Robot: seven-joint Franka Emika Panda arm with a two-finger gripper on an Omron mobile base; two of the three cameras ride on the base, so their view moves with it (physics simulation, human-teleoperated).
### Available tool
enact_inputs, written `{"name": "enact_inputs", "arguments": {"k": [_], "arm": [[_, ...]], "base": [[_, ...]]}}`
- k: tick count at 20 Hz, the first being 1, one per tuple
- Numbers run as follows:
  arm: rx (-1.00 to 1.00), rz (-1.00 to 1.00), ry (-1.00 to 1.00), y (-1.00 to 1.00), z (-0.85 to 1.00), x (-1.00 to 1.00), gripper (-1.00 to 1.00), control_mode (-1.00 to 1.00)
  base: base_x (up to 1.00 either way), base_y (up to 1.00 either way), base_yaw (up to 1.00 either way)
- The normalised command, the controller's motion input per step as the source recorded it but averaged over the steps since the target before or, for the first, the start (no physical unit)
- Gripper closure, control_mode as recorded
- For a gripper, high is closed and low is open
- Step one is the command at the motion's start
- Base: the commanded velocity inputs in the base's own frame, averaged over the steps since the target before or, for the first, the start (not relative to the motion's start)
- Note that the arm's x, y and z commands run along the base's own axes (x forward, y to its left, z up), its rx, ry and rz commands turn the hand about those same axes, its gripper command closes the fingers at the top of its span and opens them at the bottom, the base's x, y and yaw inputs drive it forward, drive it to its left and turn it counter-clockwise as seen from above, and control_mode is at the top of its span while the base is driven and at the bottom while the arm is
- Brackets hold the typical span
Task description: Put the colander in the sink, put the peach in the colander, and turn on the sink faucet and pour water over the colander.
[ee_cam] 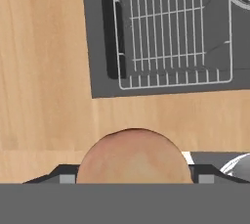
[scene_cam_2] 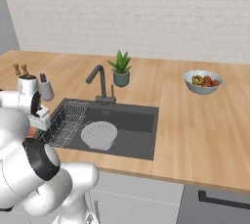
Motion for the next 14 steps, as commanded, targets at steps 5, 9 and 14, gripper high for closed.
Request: {"name": "enact_inputs", "arguments": {"k": [5,9,14], "arm": [[0.00,0.24,-0.04,-0.78,0.12,0.00,1.00,-1.00],[-0.03,0.11,-0.07,-0.79,0.06,0.01,1.00,-1.00],[0.00,0.18,-0.14,-0.84,0.04,0.01,1.00,-1.00]], "base": [[0.00,0.00,0.00],[0.00,0.00,0.00],[0.00,0.00,0.00]]}}
